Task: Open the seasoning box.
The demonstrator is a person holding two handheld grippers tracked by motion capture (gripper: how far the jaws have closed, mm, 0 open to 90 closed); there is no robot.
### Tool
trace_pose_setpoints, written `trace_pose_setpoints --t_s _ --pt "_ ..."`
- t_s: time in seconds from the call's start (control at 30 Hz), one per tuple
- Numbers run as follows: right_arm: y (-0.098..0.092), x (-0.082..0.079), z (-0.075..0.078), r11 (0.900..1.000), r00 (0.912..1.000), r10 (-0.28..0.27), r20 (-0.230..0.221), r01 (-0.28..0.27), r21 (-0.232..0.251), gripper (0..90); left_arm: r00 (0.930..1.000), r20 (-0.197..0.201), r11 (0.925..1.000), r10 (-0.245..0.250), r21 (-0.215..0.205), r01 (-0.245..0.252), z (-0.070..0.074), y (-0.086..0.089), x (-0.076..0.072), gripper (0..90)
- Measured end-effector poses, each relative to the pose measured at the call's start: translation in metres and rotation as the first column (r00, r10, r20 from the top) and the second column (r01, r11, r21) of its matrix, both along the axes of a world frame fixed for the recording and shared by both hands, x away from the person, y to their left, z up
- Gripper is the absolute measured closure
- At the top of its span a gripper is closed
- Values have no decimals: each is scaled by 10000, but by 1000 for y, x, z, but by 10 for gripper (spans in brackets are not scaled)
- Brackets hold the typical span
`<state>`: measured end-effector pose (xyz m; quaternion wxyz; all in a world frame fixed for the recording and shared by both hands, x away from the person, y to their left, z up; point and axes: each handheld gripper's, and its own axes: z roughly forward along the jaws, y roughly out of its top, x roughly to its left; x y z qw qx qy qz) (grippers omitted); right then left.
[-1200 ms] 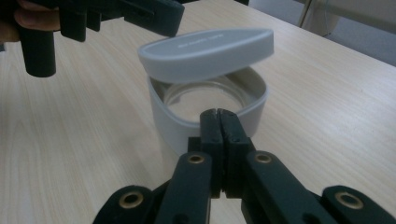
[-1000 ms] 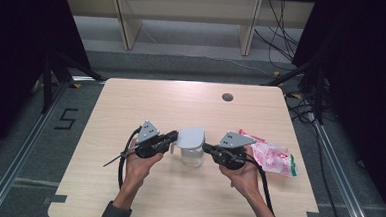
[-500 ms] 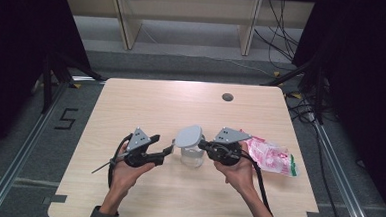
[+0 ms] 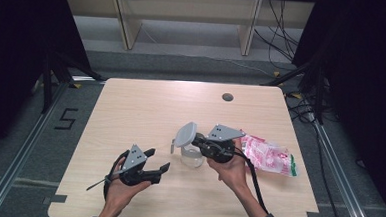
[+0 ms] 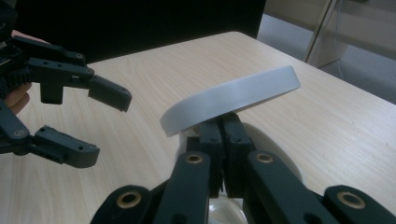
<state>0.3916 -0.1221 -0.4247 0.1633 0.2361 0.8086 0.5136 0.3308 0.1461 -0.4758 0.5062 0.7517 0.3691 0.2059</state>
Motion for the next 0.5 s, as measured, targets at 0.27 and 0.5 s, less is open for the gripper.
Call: trace_pose_setpoints --t_s 0.27,0.5 --pt "13 -2 2 9997 9991 229 368 -228 -21 884 9991 -422 10000 -10 72 13 -14 6 -5 275" --pt "21 -4 1 9989 9978 476 453 -474 -44 877 9992 -410 9995 -20 315 33 -16 4 -6 275"
